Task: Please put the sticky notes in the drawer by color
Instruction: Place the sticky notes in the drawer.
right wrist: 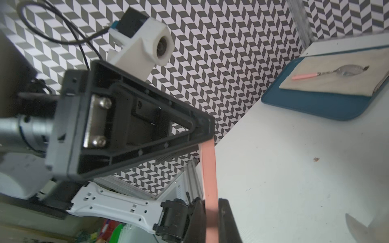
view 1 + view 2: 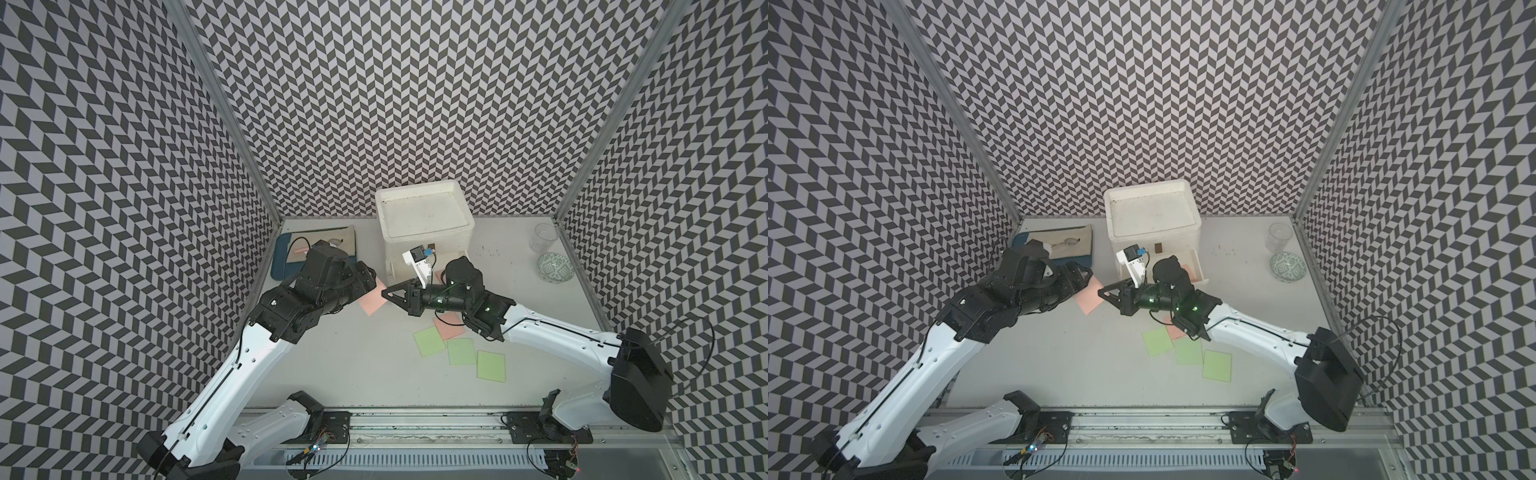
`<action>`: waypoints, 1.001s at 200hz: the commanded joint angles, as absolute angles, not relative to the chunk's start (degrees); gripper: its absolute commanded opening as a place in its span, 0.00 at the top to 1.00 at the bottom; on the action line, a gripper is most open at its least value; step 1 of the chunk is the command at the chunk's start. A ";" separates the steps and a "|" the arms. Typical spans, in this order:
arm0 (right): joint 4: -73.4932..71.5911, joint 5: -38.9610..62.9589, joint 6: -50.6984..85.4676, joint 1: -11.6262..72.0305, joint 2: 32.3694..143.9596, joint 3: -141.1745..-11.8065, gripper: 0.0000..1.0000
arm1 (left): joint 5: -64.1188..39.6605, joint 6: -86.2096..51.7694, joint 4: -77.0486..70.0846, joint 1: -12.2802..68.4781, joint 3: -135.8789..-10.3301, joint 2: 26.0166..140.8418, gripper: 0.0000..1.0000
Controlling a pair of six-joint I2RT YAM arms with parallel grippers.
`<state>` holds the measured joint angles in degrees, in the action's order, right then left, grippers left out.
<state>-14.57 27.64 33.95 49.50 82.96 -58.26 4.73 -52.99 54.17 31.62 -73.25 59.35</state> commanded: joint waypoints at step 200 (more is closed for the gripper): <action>-16.37 20.04 34.30 34.26 85.07 -50.80 1.00 | 2.67 -25.67 -10.53 29.98 -32.27 55.00 0.00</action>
